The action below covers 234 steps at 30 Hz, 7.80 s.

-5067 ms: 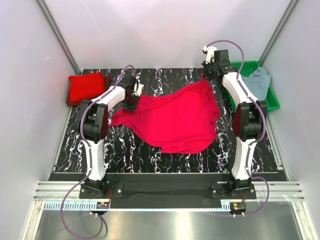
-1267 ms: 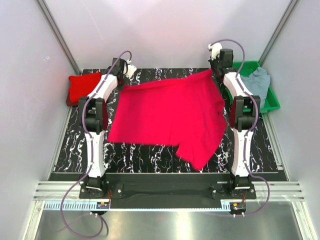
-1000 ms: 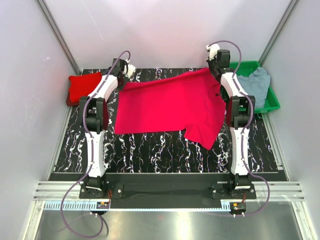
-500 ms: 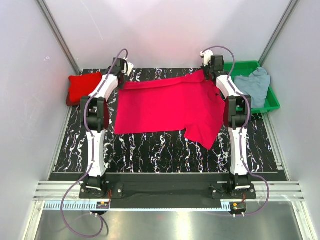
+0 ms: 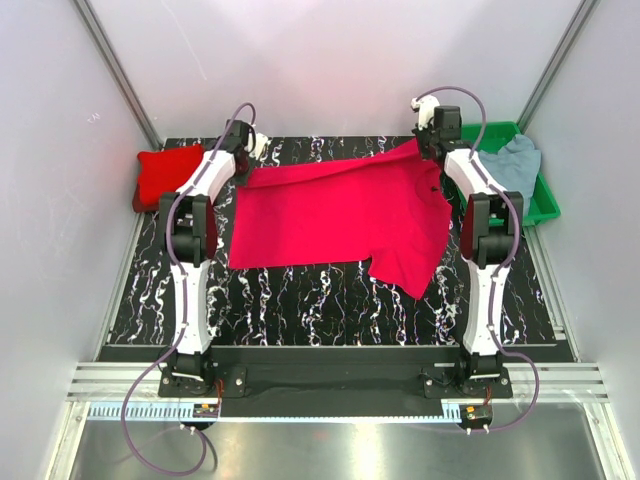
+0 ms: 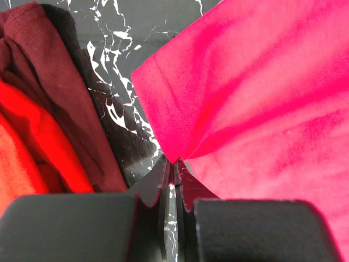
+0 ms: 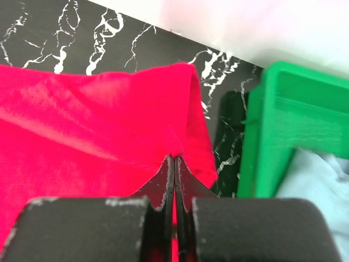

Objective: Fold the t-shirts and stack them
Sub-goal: Fold the tshirt

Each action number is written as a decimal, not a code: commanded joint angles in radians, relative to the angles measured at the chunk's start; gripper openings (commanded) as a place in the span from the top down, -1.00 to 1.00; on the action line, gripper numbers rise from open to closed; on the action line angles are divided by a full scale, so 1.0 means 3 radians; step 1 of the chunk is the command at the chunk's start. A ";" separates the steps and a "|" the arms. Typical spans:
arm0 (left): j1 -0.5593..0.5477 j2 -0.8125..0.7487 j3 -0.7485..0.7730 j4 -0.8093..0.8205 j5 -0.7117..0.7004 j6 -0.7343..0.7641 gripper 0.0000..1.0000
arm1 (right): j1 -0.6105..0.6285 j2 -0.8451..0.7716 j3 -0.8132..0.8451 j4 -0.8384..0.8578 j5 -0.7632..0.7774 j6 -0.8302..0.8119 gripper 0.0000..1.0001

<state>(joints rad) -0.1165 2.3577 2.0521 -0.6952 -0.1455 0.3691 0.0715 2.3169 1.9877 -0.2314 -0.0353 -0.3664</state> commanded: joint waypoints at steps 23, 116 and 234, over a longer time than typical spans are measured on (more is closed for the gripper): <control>0.0025 -0.0435 -0.0147 -0.0173 0.0199 -0.0146 0.92 | -0.0059 -0.0994 -0.1123 0.0066 -0.0087 0.0081 1.00; -0.0087 -0.0010 -0.0009 -0.0357 0.1196 -0.0842 -0.22 | 0.0160 0.0560 0.0645 -0.0737 -0.1631 0.1099 -0.17; 0.0215 0.0067 0.0042 -0.0347 0.1083 -0.1128 -0.30 | -0.0218 0.0372 0.0313 -0.0901 -0.0736 0.1743 -0.31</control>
<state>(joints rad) -0.0631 2.3734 2.0270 -0.8097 0.2005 0.0185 0.0132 2.4813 2.1029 -0.5022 -0.3229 0.1799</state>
